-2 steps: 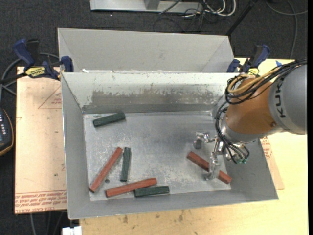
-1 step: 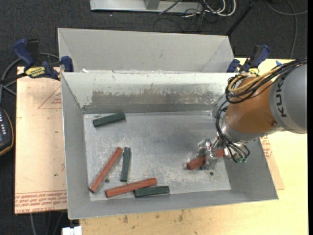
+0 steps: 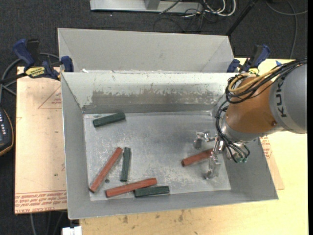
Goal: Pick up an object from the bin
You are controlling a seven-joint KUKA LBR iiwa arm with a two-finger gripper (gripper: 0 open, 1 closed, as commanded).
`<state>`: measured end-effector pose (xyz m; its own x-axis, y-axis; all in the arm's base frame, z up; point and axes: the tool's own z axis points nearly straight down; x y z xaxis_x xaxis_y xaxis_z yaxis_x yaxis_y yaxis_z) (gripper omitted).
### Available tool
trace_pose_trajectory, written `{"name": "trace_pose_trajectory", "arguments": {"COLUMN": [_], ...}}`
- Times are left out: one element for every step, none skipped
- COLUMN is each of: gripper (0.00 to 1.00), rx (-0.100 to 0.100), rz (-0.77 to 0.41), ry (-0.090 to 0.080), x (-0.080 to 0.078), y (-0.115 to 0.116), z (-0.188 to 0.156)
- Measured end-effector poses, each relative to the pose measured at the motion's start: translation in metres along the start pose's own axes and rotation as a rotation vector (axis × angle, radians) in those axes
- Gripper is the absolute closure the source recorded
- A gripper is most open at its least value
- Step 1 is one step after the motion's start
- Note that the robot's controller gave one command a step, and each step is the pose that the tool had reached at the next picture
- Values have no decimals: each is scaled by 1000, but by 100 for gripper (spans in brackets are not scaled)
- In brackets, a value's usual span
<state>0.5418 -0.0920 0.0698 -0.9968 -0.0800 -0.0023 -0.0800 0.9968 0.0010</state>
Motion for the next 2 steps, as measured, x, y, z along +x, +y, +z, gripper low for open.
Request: {"name": "trace_pose_trajectory", "arguments": {"gripper": [100, 100], "rx": [0, 4], "rz": [0, -71], "ry": [0, -9], "x": [0, 10], "y": [0, -3], "z": [0, -187]}}
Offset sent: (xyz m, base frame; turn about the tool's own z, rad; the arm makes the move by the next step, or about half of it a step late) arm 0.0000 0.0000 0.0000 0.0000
